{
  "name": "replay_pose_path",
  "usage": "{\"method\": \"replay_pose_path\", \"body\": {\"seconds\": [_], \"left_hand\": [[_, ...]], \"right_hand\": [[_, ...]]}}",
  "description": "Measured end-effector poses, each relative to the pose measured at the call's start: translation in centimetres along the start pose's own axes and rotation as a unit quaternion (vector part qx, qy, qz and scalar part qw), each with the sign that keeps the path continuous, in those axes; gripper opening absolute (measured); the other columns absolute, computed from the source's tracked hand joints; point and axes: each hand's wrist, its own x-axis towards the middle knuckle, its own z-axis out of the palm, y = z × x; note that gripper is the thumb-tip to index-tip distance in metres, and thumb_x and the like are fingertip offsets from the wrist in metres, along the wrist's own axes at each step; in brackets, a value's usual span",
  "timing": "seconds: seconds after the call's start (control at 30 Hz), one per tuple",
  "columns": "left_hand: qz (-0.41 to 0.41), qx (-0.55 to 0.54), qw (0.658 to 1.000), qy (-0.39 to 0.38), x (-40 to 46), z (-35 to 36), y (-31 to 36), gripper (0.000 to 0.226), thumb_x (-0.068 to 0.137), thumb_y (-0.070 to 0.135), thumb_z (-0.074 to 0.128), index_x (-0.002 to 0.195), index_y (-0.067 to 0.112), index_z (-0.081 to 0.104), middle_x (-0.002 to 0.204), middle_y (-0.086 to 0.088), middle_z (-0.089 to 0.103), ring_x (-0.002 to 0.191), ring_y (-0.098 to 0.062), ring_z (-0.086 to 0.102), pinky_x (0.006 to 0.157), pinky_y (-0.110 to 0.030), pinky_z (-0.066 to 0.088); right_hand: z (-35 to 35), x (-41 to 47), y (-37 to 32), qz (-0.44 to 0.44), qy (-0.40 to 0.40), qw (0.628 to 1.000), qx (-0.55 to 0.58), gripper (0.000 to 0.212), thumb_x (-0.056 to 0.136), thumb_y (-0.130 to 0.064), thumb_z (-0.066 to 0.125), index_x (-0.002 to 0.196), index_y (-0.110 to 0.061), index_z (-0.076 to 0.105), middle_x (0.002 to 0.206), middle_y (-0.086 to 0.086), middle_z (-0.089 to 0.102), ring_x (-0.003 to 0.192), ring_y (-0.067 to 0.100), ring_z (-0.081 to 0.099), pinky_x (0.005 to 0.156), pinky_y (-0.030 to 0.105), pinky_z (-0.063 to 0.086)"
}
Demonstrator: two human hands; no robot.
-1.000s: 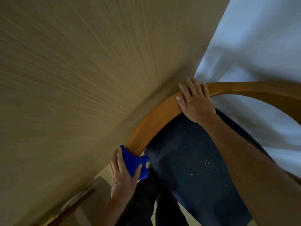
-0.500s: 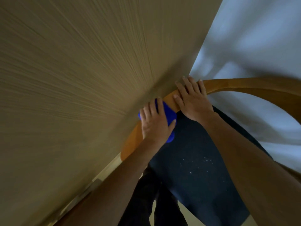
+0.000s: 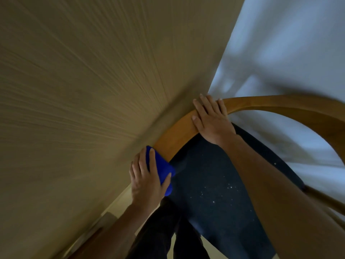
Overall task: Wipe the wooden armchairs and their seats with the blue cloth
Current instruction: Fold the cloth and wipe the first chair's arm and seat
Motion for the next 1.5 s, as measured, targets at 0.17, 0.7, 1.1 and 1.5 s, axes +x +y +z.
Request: {"method": "replay_pose_path", "body": {"seconds": [0.17, 0.7, 1.1, 1.5], "left_hand": [[0.049, -0.003, 0.999, -0.003, 7.6, -1.7, 5.4, 0.087, 0.08, 0.058, 0.056, 0.143, 0.005, 0.032, 0.143, -0.02, 0.038, 0.121, -0.036, 0.045, 0.098, -0.05, 0.042], [0.041, -0.122, 0.991, -0.045, 8.8, -0.4, 5.3, 0.064, 0.092, 0.037, 0.038, 0.146, 0.004, 0.027, 0.147, -0.021, 0.036, 0.131, -0.038, 0.041, 0.101, -0.055, 0.041], [0.168, -0.008, 0.985, -0.051, 14.9, -2.0, 15.3, 0.072, 0.098, 0.045, 0.029, 0.153, 0.011, -0.002, 0.16, -0.014, -0.007, 0.147, -0.032, -0.005, 0.116, -0.052, -0.004], [0.267, 0.052, 0.96, -0.064, 16.2, -2.9, 21.9, 0.077, 0.097, 0.049, 0.03, 0.151, 0.013, -0.012, 0.159, -0.014, -0.015, 0.146, -0.034, -0.012, 0.114, -0.059, -0.006]], "right_hand": [[-0.6, 0.5, -0.2, 0.027, -0.006, 0.992, 0.125, 0.053, 0.104, -0.036, 0.011, 0.152, -0.017, 0.01, 0.161, 0.0, 0.005, 0.147, 0.016, -0.007, 0.116, 0.038, -0.013], [2.7, -2.2, -4.5, 0.064, 0.151, 0.986, 0.034, 0.054, 0.098, -0.049, 0.026, 0.146, -0.025, 0.031, 0.155, 0.016, 0.023, 0.143, 0.041, 0.013, 0.115, 0.058, 0.014], [-0.4, -4.5, 10.4, 0.166, 0.22, 0.961, -0.01, 0.052, 0.086, -0.018, 0.066, 0.135, -0.015, 0.048, 0.14, 0.018, 0.046, 0.131, 0.041, 0.038, 0.108, 0.055, 0.034], [-0.4, -18.3, 19.0, 0.36, 0.356, 0.862, 0.016, 0.065, 0.077, 0.005, 0.064, 0.136, -0.012, 0.044, 0.143, 0.019, 0.041, 0.129, 0.04, 0.039, 0.104, 0.051, 0.04]]}}
